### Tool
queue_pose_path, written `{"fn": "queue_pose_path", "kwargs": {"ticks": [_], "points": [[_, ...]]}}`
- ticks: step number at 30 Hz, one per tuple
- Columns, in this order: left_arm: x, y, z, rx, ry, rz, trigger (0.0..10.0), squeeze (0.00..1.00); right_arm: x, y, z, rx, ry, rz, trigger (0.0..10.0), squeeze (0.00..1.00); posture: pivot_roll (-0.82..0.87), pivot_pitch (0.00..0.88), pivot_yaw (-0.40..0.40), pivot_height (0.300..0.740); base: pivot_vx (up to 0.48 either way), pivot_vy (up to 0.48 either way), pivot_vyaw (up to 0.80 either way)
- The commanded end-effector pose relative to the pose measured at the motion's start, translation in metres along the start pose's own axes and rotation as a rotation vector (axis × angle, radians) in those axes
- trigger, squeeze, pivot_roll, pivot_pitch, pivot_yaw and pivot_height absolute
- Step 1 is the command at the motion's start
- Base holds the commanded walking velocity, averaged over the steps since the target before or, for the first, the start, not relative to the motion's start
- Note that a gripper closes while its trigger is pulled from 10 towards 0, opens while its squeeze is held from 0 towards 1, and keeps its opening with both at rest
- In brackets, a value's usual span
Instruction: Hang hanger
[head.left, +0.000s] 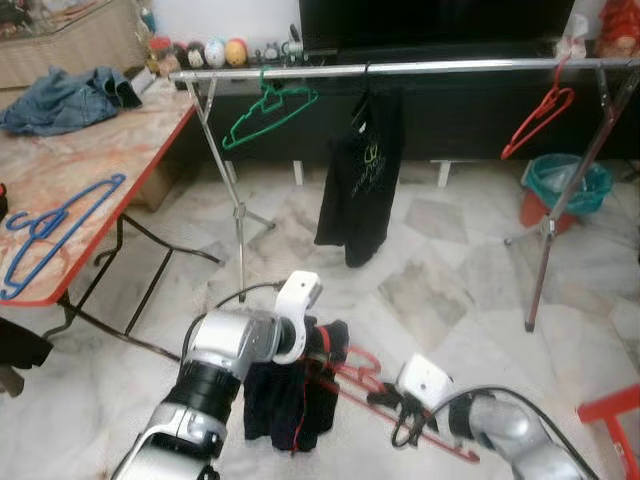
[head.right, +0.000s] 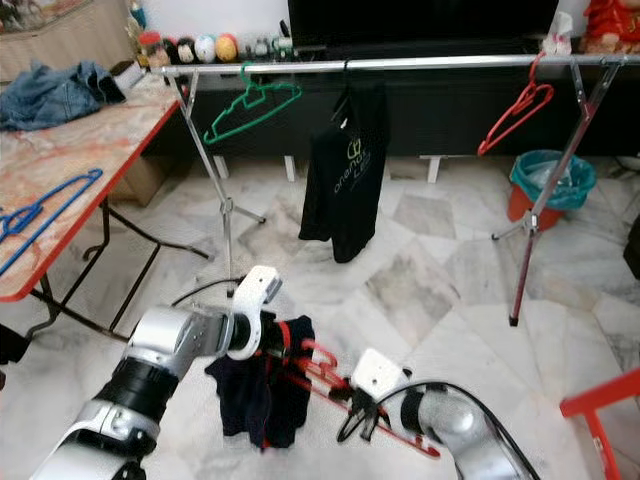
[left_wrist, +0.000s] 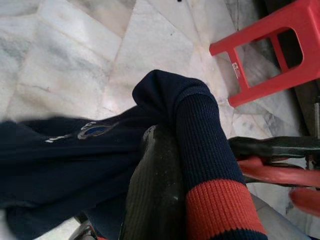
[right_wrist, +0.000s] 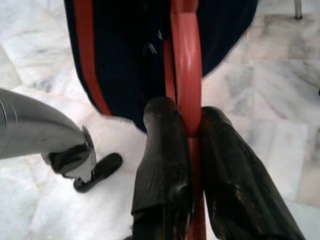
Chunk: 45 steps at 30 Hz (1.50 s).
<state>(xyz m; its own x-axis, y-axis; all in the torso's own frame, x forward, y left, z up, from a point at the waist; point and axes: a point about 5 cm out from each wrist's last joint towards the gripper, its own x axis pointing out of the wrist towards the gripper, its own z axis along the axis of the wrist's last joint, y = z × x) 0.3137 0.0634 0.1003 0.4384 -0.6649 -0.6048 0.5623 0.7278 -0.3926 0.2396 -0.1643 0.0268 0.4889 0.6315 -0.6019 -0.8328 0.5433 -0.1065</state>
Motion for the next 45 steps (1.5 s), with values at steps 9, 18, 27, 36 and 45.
{"fn": "queue_pose_path", "kwargs": {"ticks": [9,18,27,36,45], "points": [[-0.001,-0.004,0.002,-0.001,0.001,-0.017,10.0,0.0,-0.001,0.027,0.014,0.025,-0.101,0.269,10.0,0.0,0.04,0.023,0.12,0.74,0.0,0.0,0.0],[-0.004,-0.001,0.001,0.003,0.003,-0.01,10.0,0.0,-0.014,0.018,0.0,-0.021,-0.015,0.28,10.0,0.0,0.04,0.02,0.118,0.74,0.0,0.0,0.0],[-0.006,0.001,0.003,0.016,-0.002,0.0,10.0,0.0,-0.039,0.0,-0.03,-0.124,0.187,0.232,10.0,0.0,0.03,0.005,0.124,0.74,0.0,0.0,0.0],[-0.004,-0.003,0.002,0.025,0.001,-0.016,10.0,0.0,-0.048,-0.003,-0.027,-0.134,0.172,0.263,10.0,0.0,0.03,0.011,0.128,0.74,0.0,0.0,0.0],[-0.005,-0.002,0.003,0.025,-0.001,-0.012,10.0,0.0,-0.046,0.0,-0.006,-0.128,0.037,0.354,10.0,0.0,0.03,0.02,0.126,0.74,0.0,0.0,0.0]]}}
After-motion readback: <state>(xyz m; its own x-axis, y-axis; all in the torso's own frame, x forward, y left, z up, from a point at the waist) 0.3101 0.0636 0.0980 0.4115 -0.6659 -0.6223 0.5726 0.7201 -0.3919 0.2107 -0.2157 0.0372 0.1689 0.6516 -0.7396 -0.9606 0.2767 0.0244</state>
